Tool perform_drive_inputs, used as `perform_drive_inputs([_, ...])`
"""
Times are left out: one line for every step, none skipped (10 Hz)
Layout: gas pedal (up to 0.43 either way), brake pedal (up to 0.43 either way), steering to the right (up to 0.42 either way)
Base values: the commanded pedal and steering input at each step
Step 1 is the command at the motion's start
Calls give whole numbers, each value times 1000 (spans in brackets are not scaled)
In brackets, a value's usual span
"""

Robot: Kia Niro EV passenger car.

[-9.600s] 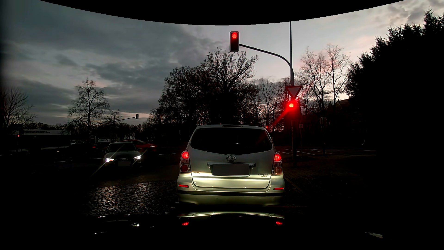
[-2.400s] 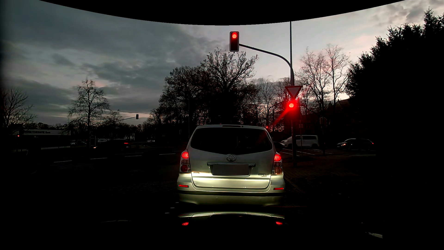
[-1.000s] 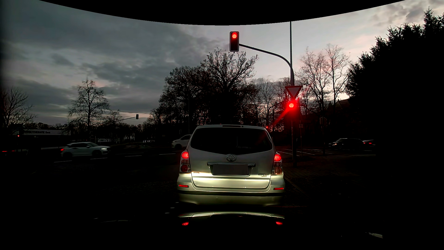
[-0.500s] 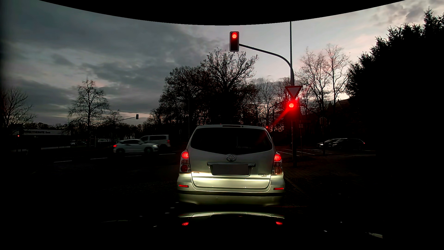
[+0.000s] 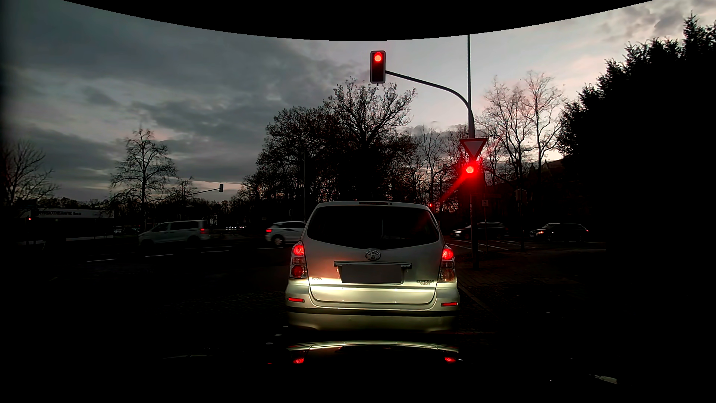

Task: Follow the waypoints while adhering to traffic rules and regulations

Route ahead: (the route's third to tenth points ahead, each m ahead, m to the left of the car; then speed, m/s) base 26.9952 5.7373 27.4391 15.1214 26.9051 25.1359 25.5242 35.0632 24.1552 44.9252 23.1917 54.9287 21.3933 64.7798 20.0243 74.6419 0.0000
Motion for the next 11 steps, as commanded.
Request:
perform_drive_inputs([0, 341, -1])
perform_drive_inputs([0, 348, -1])
perform_drive_inputs([0, 341, 0])
perform_drive_inputs([0, 341, -1])
perform_drive_inputs([0, 341, 0])
perform_drive_inputs([0, 341, 0])
perform_drive_inputs([0, 341, 0])
perform_drive_inputs([0, 341, 0])
perform_drive_inputs([0, 341, -1])
perform_drive_inputs([0, 341, -1])
perform_drive_inputs([0, 341, 0])
